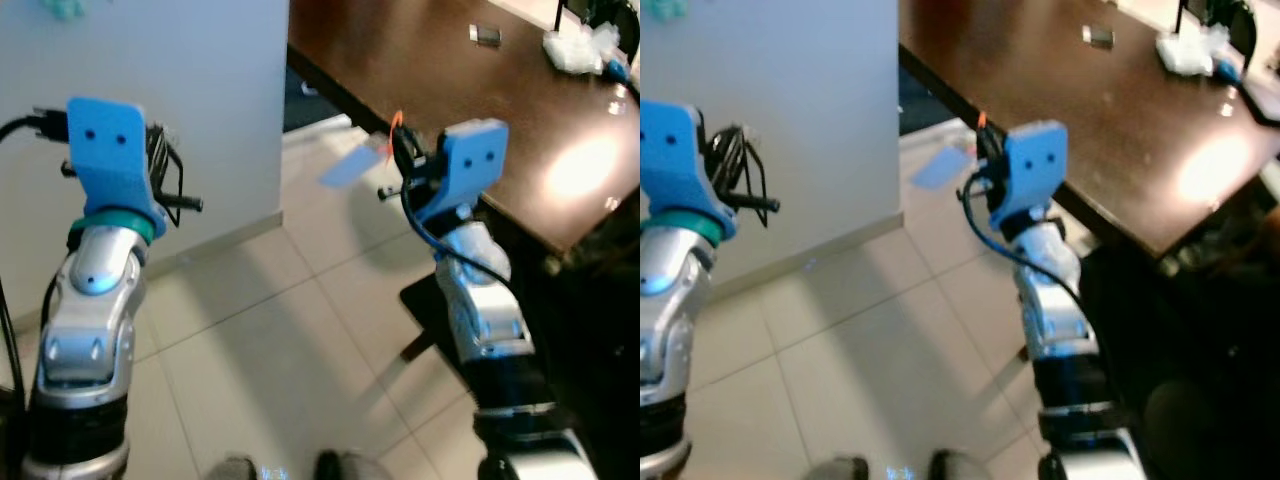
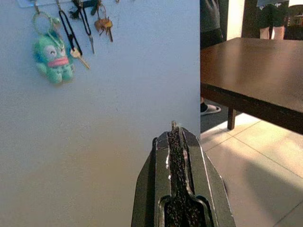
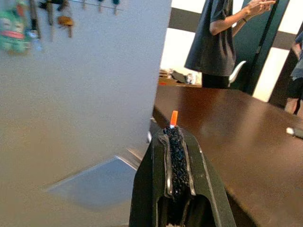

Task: Hang keys on a hook

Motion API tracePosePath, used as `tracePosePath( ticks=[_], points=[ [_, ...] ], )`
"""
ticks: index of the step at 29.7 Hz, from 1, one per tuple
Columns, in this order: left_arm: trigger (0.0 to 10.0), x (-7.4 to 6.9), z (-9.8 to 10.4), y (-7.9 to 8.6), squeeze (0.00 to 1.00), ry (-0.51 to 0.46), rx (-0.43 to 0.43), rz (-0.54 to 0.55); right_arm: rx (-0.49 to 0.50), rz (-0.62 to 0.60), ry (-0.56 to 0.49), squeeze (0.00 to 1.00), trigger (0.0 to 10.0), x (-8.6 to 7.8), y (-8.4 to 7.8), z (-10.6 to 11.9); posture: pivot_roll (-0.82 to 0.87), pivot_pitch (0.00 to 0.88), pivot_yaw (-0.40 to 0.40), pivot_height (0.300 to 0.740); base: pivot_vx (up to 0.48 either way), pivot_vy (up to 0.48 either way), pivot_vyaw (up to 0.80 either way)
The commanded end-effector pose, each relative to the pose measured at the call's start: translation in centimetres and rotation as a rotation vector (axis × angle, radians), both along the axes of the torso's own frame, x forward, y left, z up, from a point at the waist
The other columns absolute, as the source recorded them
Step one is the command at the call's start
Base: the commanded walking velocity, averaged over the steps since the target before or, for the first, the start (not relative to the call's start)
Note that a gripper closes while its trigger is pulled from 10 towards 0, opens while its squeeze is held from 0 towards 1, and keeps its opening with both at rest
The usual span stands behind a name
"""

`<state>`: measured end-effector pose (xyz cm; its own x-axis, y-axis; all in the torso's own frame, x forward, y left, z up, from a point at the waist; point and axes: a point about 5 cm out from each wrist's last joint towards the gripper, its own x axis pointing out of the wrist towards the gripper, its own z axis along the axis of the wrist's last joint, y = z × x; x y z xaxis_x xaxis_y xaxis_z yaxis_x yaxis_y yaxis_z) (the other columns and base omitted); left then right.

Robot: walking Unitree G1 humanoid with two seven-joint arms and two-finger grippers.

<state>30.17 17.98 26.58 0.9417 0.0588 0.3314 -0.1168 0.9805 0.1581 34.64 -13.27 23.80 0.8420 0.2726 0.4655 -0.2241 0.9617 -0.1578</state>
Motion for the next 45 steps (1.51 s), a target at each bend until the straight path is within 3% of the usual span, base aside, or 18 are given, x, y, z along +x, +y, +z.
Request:
tracePosePath(
  ticks=[1,14,26,28,29,30,32,37,39,45],
  points=[
    [10.0,-0.2,-0.3,0.7,0.00,0.007,0.010,0.032,-0.005,0.012,-0.003,0.00,10.0,-0.1,0.5,-0.2,0.11,0.083,0.000,0.740,0.386,0.000,0.00],
    [10.0,-0.2,0.0,0.6,0.00,0.000,0.010,0.026,-0.023,0.016,-0.024,0.00,10.0,-0.1,0.5,0.1,0.12,0.091,0.001,0.740,0.388,0.000,0.75],
    [10.0,-0.4,1.0,-0.1,0.00,-0.042,0.008,-0.035,0.009,0.021,-0.031,0.00,10.0,-0.2,0.4,0.2,0.12,0.092,0.003,0.740,0.386,0.000,0.00],
    [10.0,-0.7,1.3,-0.8,0.00,-0.064,-0.011,-0.107,0.012,0.017,-0.033,0.00,10.0,-0.2,0.3,0.2,0.12,0.094,0.004,0.740,0.386,0.000,0.00],
    [10.0,-1.3,1.7,-1.7,0.00,-0.088,-0.039,-0.208,0.015,0.012,-0.034,0.00,10.0,-0.2,0.2,0.2,0.12,0.094,0.004,0.740,0.382,0.000,0.00],
    [10.0,-1.3,1.7,-1.7,0.00,-0.088,-0.039,-0.208,0.015,0.012,-0.034,0.00,10.0,-0.2,0.2,0.2,0.12,0.094,0.004,0.740,0.382,0.000,0.00],
    [10.0,-2.1,2.2,-2.9,0.00,-0.119,-0.023,-0.322,0.022,0.011,-0.033,0.00,10.0,-0.2,0.1,0.2,0.12,0.096,0.003,0.740,0.369,0.000,0.00],
    [10.0,-2.9,2.6,-3.9,0.00,-0.141,-0.025,-0.423,0.026,0.013,-0.032,0.00,10.0,-0.1,0.1,0.2,0.12,0.096,0.002,0.740,0.363,0.000,0.00],
    [10.0,-3.7,3.0,-4.8,0.00,-0.161,-0.025,-0.526,0.026,0.015,-0.031,0.00,10.0,-0.1,0.1,0.2,0.12,0.096,-0.002,0.740,0.341,0.000,0.00],
    [10.0,-5.1,3.6,-6.1,0.00,-0.175,-0.005,-0.680,0.023,0.035,-0.036,0.00,10.0,-0.2,0.1,0.3,0.12,0.095,-0.008,0.740,0.292,0.000,0.00]
  ],
)
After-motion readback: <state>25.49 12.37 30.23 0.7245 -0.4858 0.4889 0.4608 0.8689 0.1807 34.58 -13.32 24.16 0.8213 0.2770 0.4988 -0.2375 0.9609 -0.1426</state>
